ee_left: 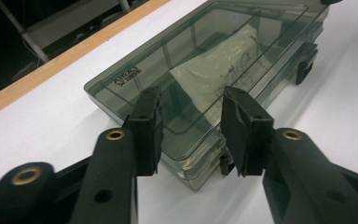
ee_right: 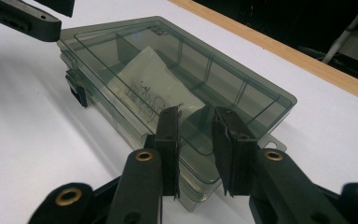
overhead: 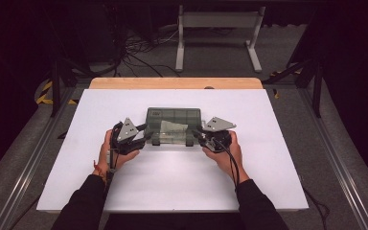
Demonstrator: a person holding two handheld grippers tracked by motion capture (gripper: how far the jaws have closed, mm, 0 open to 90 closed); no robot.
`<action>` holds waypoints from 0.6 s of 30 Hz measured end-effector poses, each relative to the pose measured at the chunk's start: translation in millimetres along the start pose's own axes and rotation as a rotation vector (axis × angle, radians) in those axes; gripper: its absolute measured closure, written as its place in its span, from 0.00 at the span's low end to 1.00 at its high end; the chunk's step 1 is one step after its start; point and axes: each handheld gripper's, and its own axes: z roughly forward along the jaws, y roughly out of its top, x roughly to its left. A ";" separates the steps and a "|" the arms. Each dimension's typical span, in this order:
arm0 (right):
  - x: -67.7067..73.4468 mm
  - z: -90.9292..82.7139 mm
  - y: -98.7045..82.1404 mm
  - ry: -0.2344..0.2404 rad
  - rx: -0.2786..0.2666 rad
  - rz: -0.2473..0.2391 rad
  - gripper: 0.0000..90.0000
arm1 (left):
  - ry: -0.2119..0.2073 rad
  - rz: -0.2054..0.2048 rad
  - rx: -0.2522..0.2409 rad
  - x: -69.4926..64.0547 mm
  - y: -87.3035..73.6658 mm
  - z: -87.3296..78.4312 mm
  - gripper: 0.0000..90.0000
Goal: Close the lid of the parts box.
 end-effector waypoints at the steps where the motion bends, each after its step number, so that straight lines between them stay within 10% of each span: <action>1: 0.4 -0.9 0.7 0.001 -0.011 -0.002 0.75 | 0.001 0.001 -0.005 0.0 0.2 -0.4 0.61; 18: -0.2 -0.7 2.3 -0.068 -0.038 0.031 0.23 | 0.023 -0.037 -0.026 -0.8 -0.3 1.6 0.19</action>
